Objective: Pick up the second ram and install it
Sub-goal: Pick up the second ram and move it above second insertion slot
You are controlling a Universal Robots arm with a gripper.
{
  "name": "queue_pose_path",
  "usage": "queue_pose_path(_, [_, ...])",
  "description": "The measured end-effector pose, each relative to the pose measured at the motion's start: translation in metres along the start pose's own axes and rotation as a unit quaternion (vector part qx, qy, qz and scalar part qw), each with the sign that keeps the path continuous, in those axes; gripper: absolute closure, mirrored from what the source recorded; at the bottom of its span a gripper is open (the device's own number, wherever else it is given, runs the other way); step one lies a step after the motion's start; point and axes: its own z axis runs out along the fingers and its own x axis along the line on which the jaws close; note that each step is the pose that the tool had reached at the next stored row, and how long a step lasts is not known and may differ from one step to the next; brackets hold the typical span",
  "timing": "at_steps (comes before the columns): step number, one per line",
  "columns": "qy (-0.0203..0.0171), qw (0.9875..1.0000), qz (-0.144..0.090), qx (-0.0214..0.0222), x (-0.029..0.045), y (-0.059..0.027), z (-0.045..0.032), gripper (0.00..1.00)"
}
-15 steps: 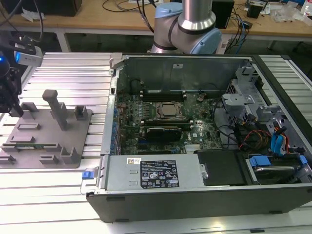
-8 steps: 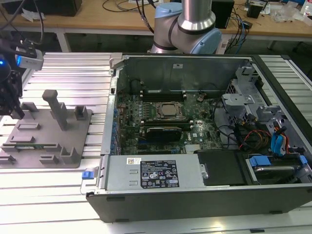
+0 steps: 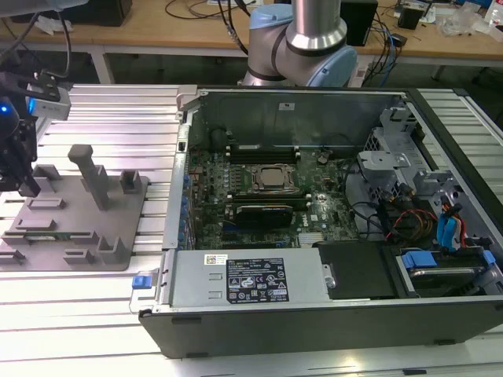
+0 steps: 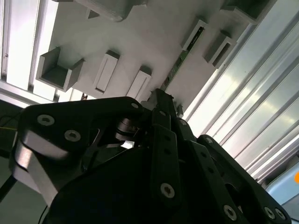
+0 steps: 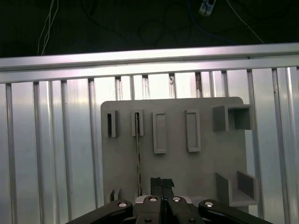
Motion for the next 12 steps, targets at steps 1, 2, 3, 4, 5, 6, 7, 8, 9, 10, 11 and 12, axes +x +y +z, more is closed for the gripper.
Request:
queue_pose_path(1, [0.0,1.0,0.0,0.0,0.0002,0.0003,0.0015,0.92])
queue_pose_path(2, [0.0,1.0,0.0,0.0,0.0004,0.0006,0.0023,0.92])
queue_pose_path(3, [0.0,1.0,0.0,0.0,0.0006,0.0008,0.0031,0.92])
queue_pose_path(4, [0.0,1.0,0.0,0.0001,0.0008,0.001,0.004,0.92])
queue_pose_path(5, [0.0,1.0,0.0,0.0,0.001,0.0012,0.0047,0.92])
queue_pose_path(6, [0.0,1.0,0.0,0.0001,0.0012,0.0014,0.0058,0.92])
queue_pose_path(7, [0.0,1.0,0.0,0.0,0.0016,0.0017,0.0071,0.92])
queue_pose_path(8, [0.0,1.0,0.0,0.0001,0.0019,0.002,0.0081,0.92])
queue_pose_path(9, [0.0,1.0,0.0,0.0001,0.0022,0.0023,0.0094,0.92])
queue_pose_path(10, [0.0,1.0,0.0,0.0,0.0025,0.003,0.0116,0.92])
queue_pose_path(11, [0.0,1.0,0.0,0.0001,0.0029,0.0035,0.0137,0.92])
queue_pose_path(12, [0.0,1.0,0.0,0.0,0.0031,0.0038,0.0146,0.92])
